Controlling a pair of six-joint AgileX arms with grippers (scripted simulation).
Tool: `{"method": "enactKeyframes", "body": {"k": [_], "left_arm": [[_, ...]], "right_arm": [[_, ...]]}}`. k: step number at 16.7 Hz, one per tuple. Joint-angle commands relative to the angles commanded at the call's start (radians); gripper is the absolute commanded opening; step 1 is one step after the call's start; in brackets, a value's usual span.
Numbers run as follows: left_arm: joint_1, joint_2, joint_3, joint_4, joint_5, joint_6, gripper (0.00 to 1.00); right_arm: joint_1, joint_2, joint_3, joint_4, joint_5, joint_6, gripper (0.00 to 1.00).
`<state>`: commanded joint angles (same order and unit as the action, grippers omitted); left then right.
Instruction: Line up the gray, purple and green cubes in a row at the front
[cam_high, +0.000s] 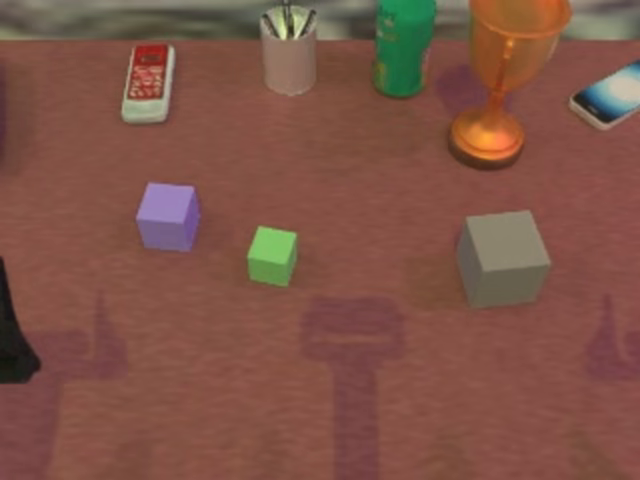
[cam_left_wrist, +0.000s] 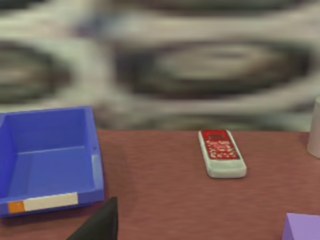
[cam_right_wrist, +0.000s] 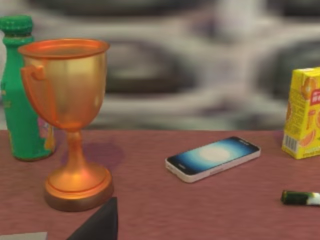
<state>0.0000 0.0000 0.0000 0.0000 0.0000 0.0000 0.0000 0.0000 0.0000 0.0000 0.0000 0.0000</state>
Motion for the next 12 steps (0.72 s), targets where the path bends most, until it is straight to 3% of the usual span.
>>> {"method": "enactKeyframes", "body": {"k": [6,12], "left_arm": [[-0.029,0.102,0.103,-0.071,-0.002,-0.014,1.00],[-0.146,0.570,0.540,-0.347,0.000,-0.069,1.00]], "right_arm": [[0.000,0.000,0.000,0.000,0.000,0.000,1.00],[0.000,0.000,0.000,0.000,0.000,0.000,1.00]]}}
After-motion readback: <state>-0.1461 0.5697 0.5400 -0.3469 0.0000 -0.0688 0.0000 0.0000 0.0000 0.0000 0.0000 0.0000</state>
